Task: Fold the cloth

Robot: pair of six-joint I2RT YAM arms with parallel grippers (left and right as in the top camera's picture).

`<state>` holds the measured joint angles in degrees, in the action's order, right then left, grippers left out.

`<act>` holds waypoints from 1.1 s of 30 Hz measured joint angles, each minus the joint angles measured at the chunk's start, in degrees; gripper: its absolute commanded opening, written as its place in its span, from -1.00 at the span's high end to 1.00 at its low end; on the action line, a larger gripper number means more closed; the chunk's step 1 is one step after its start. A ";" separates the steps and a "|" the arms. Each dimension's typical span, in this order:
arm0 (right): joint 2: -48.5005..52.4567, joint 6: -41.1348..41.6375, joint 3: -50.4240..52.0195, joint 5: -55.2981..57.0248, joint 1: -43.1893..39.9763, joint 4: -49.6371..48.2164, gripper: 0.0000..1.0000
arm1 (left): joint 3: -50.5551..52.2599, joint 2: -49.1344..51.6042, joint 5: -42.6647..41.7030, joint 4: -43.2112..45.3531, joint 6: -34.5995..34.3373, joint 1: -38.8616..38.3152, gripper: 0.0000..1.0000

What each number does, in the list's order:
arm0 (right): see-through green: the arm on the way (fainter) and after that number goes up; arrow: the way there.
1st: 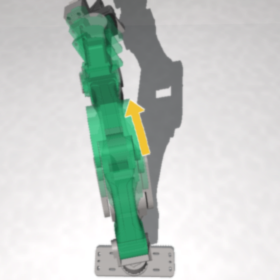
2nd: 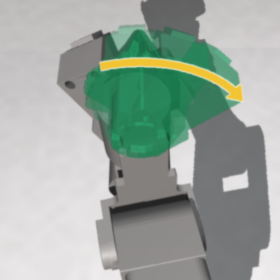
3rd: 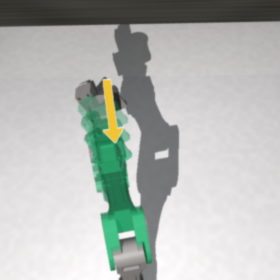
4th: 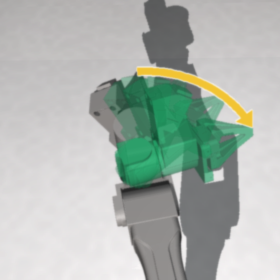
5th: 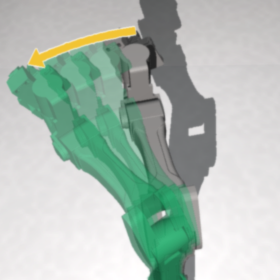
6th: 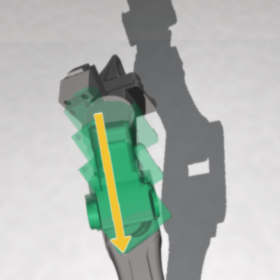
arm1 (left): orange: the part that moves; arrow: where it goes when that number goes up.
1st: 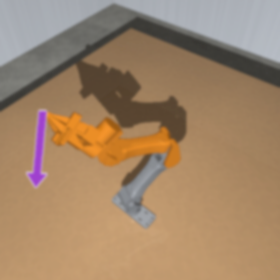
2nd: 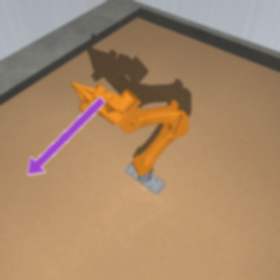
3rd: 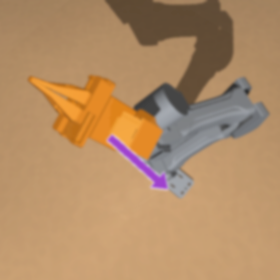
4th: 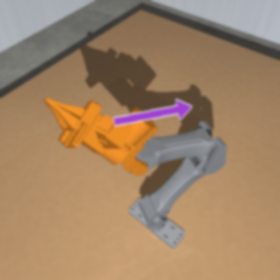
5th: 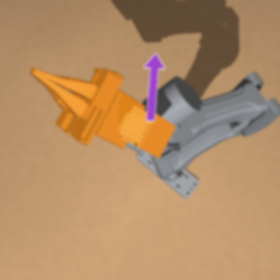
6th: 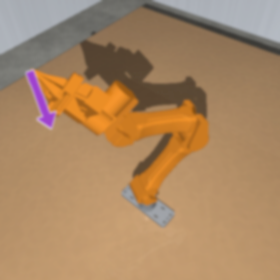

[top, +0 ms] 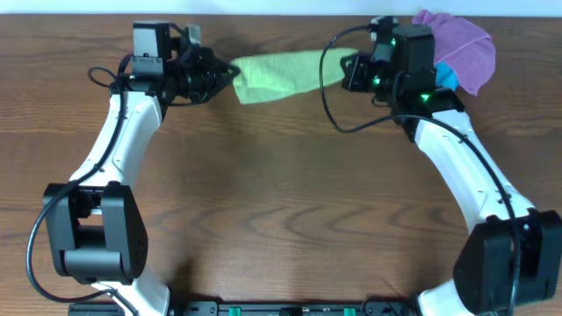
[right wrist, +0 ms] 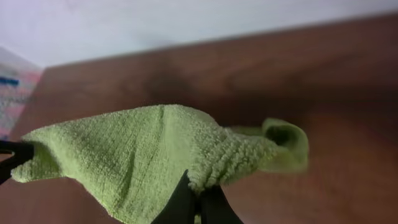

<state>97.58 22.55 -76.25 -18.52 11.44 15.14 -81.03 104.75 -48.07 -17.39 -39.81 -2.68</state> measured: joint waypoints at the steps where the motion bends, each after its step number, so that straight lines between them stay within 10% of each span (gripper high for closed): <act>1: 0.00 -0.22 -0.02 -0.13 0.02 1.55 0.97 | -0.11 0.02 0.07 -1.90 1.70 0.00 0.88; 17: 0.02 -1.36 -0.09 2.12 3.91 25.20 0.97 | 0.24 0.07 0.85 -31.26 22.05 0.02 0.88; 33: -4.04 -1.33 16.00 4.94 8.09 21.70 0.97 | 18.86 0.07 1.97 -32.79 28.57 0.07 0.88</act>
<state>93.54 21.21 -60.25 -13.58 19.53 36.84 -62.17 104.81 -46.11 -50.17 -11.25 -2.61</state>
